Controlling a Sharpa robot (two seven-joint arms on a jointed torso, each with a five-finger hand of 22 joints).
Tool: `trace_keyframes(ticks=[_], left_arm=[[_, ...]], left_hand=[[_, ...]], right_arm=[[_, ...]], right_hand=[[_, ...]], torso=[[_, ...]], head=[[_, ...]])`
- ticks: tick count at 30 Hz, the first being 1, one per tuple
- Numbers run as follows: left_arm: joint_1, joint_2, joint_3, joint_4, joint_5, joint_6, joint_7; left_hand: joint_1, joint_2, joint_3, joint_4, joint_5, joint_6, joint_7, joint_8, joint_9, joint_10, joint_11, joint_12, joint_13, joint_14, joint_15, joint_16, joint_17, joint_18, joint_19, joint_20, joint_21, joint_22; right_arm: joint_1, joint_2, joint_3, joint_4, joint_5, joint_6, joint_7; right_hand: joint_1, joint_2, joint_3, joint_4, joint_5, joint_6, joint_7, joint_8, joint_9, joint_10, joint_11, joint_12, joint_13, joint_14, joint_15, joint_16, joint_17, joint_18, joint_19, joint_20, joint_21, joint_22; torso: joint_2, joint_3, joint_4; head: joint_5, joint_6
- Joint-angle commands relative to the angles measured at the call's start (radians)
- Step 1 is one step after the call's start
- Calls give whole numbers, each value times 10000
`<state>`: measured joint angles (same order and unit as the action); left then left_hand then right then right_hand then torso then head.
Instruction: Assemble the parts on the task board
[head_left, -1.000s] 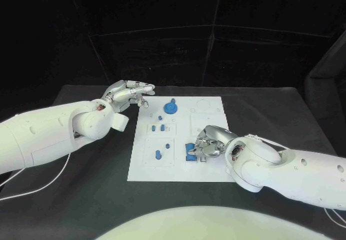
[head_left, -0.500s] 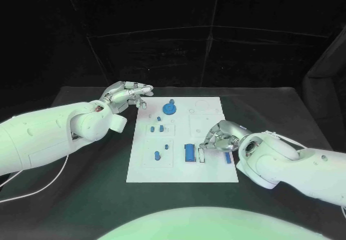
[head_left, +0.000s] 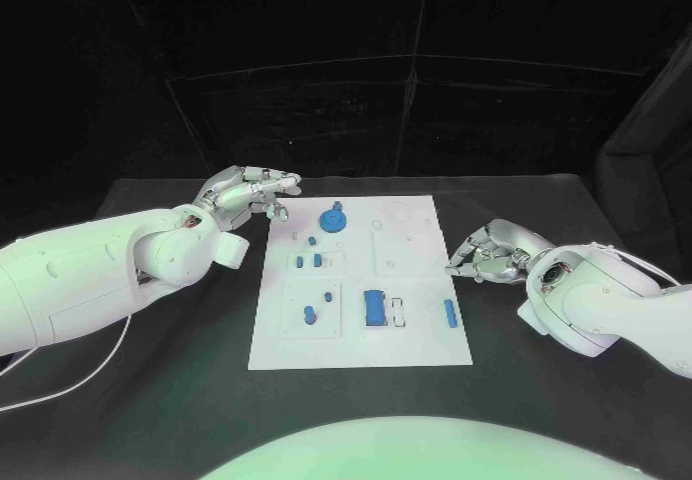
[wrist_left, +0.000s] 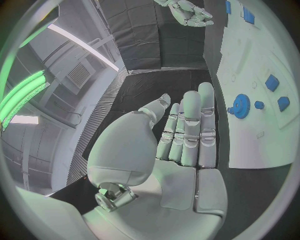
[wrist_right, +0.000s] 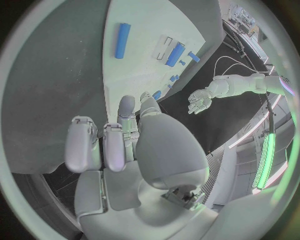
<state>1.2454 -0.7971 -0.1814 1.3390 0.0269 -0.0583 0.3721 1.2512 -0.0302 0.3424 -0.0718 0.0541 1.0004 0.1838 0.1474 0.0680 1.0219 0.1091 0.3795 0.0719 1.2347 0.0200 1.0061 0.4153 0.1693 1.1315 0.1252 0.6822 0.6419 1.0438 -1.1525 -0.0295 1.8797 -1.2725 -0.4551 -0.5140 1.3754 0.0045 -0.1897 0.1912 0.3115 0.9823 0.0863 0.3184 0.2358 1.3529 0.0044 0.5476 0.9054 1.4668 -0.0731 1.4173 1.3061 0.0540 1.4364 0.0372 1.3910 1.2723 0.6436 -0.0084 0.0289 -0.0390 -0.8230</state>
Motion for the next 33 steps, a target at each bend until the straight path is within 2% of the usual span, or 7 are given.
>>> trace_keyframes(ticks=[1, 7, 16, 19, 24, 29, 33], left_arm=[[10, -12, 7, 28, -29, 61, 121], [9, -32, 6, 34, -29, 25, 160], [8, -32, 6, 25, -29, 7, 180], [8, -32, 5, 25, -29, 12, 178], [8, -28, 5, 14, -29, 23, 171], [7, -27, 5, 7, -29, 34, 159], [6, -25, 5, -12, -29, 37, 154]], left_hand=[[52, 31, -29, -12, 43, -76, -1, 53, 3, -63, 3, 16, -2, -45, 46, 68, -13, 134, 70, 17, -39, -12], [63, 39, -27, -16, 44, -73, -3, 61, 4, -62, 1, 23, -1, -46, 46, 70, -16, 135, 71, 17, -41, -13], [65, 41, -27, -17, 44, -72, -3, 63, 4, -62, 1, 25, -1, -47, 46, 71, -17, 135, 71, 17, -42, -14], [75, 47, -25, -21, 45, -68, -6, 70, 6, -58, -1, 32, 0, -47, 45, 73, -19, 135, 71, 17, -43, -15], [97, 63, -20, -29, 45, -53, -14, 90, 10, -45, -9, 51, 3, -49, 41, 78, -24, 137, 74, 16, -46, -17], [97, 63, -20, -29, 45, -53, -14, 90, 10, -45, -9, 51, 3, -49, 41, 78, -24, 137, 74, 16, -46, -17], [102, 64, -21, -32, 44, -48, -16, 97, 12, -42, -10, 56, 3, -49, 40, 81, -26, 137, 75, 15, -48, -18]], right_arm=[[-7, 44, -5, -107, -832, 913, -64], [-100, 126, -17, -109, -1362, 1704, -511], [-263, 256, -30, -2, -1811, 2578, -978], [-295, 294, -34, 29, -1906, 2832, -1077], [-322, 325, -36, 52, -1985, 2985, -1176], [-337, 374, -38, 69, -2040, 3146, -1248], [-365, 432, -39, 86, -2068, 3229, -1279]], right_hand=[[121, 21, -90, 4, -54, 77, 37, -55, -13, -77, 5, -153, -112, 522, 86, -59, 2, 121, 0, 74, -22, 4], [-513, -114, -561, 528, -106, 596, -94, -9, 67, 117, -72, 53, -43, 564, 40, 23, 146, 97, 71, 57, 57, 138], [-591, -209, -782, 791, -585, 807, -170, -46, 212, 301, -135, 494, 222, 595, -19, 101, 275, 63, 149, -7, 149, 290], [-595, -214, -811, 841, -704, 851, -185, -54, 252, 409, -147, 885, 477, 627, -29, 196, 427, 31, 216, -16, 238, 432], [-601, -201, -830, 888, -754, 894, -201, -66, 295, 547, -162, 1402, 821, 663, -41, 301, 588, -9, 301, -28, 356, 617], [-595, -180, -853, 919, -740, 960, -228, -90, 371, 782, -188, 2377, 1485, 744, -61, 558, 991, -77, 445, -49, 559, 934], [-570, -165, -862, 914, -733, 1010, -245, -98, 423, 884, -204, 2867, 1830, 778, -72, 676, 1175, -86, 466, -60, 594, 982]], torso=[[-2, 18, -33], [-5, 6, -28], [-11, -5, -26], [1, -7, -7], [-3, -8, -4], [7, -11, 4], [-1, -6, -4]], head=[[-3, -12], [-88, -8], [-123, 60], [-186, 67], [-177, 36], [-287, 38], [-254, 20]])
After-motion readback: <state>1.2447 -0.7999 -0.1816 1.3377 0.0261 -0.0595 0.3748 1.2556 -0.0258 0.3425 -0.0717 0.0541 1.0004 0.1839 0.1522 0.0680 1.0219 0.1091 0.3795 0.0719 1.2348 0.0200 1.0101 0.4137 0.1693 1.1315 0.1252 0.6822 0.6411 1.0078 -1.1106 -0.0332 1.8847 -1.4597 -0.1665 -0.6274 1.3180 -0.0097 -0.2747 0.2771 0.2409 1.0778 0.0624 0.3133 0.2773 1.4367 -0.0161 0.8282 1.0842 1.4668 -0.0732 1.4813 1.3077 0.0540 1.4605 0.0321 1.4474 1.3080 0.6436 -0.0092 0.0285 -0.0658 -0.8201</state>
